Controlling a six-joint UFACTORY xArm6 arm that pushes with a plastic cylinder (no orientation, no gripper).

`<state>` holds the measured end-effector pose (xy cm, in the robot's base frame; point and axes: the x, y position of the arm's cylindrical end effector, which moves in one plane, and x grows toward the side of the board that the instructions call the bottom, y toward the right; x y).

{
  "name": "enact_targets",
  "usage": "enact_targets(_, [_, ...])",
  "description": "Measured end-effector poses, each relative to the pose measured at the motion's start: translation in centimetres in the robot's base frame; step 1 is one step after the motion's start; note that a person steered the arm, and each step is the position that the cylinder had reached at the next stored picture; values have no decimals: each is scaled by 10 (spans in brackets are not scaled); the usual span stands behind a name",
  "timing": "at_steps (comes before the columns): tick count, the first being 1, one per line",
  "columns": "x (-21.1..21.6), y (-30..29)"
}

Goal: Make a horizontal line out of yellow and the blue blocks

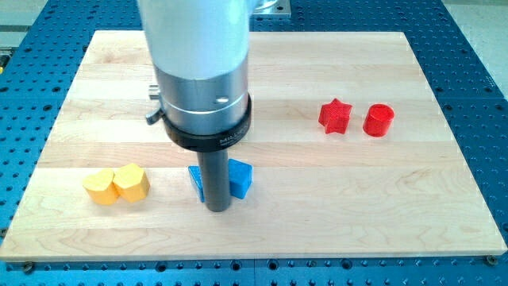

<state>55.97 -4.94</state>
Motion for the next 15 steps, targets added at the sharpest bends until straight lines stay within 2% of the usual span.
enact_targets(2, [6,-67])
enact_targets(4, [27,-197])
enact_targets(6, [24,-146])
enact_targets(7, [14,-163])
enact_targets(12, [-1,-109])
enact_targets(14, [20,-97])
enact_targets(15, [27,14])
